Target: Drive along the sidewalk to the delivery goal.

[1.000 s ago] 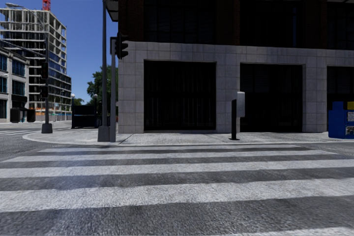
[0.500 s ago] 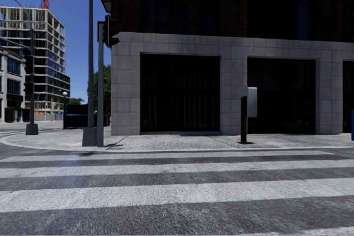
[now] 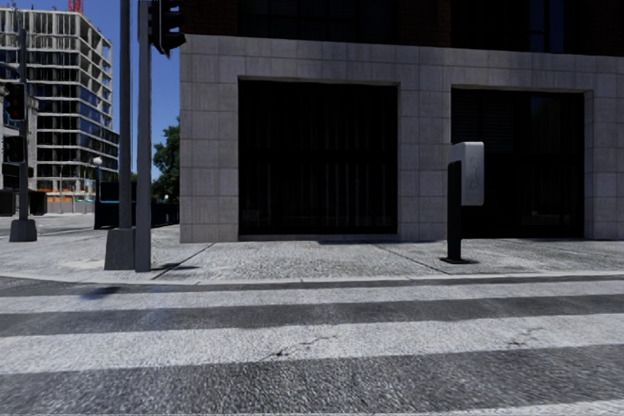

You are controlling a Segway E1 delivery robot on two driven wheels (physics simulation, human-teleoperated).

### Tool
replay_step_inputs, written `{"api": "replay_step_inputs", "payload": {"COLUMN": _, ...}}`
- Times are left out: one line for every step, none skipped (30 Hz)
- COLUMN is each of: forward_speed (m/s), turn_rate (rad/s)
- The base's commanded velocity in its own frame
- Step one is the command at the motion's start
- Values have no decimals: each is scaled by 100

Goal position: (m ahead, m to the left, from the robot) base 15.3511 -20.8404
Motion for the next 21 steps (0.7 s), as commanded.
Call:
{"api": "replay_step_inputs", "payload": {"forward_speed": 200, "turn_rate": 0}}
{"api": "replay_step_inputs", "payload": {"forward_speed": 200, "turn_rate": 0}}
{"api": "replay_step_inputs", "payload": {"forward_speed": 200, "turn_rate": 0}}
{"api": "replay_step_inputs", "payload": {"forward_speed": 200, "turn_rate": 0}}
{"api": "replay_step_inputs", "payload": {"forward_speed": 200, "turn_rate": 0}}
{"api": "replay_step_inputs", "payload": {"forward_speed": 200, "turn_rate": 0}}
{"api": "replay_step_inputs", "payload": {"forward_speed": 200, "turn_rate": 0}}
{"api": "replay_step_inputs", "payload": {"forward_speed": 200, "turn_rate": 0}}
{"api": "replay_step_inputs", "payload": {"forward_speed": 200, "turn_rate": 0}}
{"api": "replay_step_inputs", "payload": {"forward_speed": 200, "turn_rate": 0}}
{"api": "replay_step_inputs", "payload": {"forward_speed": 200, "turn_rate": 0}}
{"api": "replay_step_inputs", "payload": {"forward_speed": 200, "turn_rate": 0}}
{"api": "replay_step_inputs", "payload": {"forward_speed": 200, "turn_rate": 0}}
{"api": "replay_step_inputs", "payload": {"forward_speed": 200, "turn_rate": 0}}
{"api": "replay_step_inputs", "payload": {"forward_speed": 200, "turn_rate": 0}}
{"api": "replay_step_inputs", "payload": {"forward_speed": 200, "turn_rate": 0}}
{"api": "replay_step_inputs", "payload": {"forward_speed": 200, "turn_rate": 0}}
{"api": "replay_step_inputs", "payload": {"forward_speed": 200, "turn_rate": 0}}
{"api": "replay_step_inputs", "payload": {"forward_speed": 200, "turn_rate": 0}}
{"api": "replay_step_inputs", "payload": {"forward_speed": 200, "turn_rate": 0}}
{"api": "replay_step_inputs", "payload": {"forward_speed": 200, "turn_rate": 0}}
